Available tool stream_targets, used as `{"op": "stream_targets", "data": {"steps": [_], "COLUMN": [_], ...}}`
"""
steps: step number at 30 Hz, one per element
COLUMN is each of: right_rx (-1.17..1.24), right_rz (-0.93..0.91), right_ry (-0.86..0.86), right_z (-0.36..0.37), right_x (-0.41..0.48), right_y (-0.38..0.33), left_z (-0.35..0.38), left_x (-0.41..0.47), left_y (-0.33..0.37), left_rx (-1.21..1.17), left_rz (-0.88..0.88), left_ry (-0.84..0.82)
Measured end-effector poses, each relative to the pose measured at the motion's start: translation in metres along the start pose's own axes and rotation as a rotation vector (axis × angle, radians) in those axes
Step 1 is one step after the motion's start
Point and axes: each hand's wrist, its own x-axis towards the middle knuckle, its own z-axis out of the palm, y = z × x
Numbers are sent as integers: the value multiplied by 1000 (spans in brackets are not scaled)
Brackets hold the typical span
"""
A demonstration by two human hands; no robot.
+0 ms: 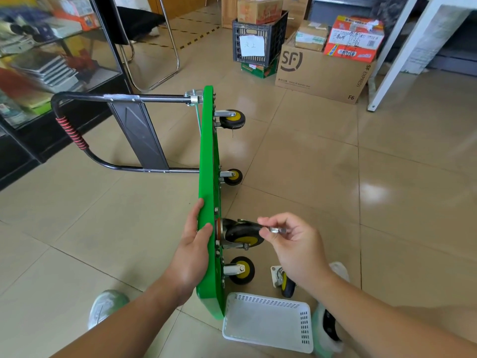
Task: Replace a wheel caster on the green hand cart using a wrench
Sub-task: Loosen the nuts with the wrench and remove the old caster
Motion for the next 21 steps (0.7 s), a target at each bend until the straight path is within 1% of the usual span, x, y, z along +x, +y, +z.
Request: {"op": "stream_targets", "data": {"steps": [2, 5, 7, 11, 13, 16, 21], "right_rx": [23, 57, 111, 333, 396, 422, 435], "right_rz": [-12, -55, -68, -37, -40, -17, 78], "right_ry": [30, 137, 176, 152, 131, 117, 157], "right_z": [2, 7, 11, 21, 27, 33, 38], "right_x": [-10, -12, -5, 6, 8, 10, 7], "right_y": [6, 10, 6, -12, -19, -23, -14], "left_z": [0, 0, 0, 0, -1, -1, -1], "left_x": [0, 0, 0, 0, 1, 0, 0], "left_y": [0, -1, -1, 0, 0, -1, -1], "left_rx": [-4, -5, -2, 0, 7, 21, 24], "left_rz": [-3, 10, 14, 7, 7, 15, 18], "left_ry": [-2, 3, 9, 10, 14, 11, 3]}}
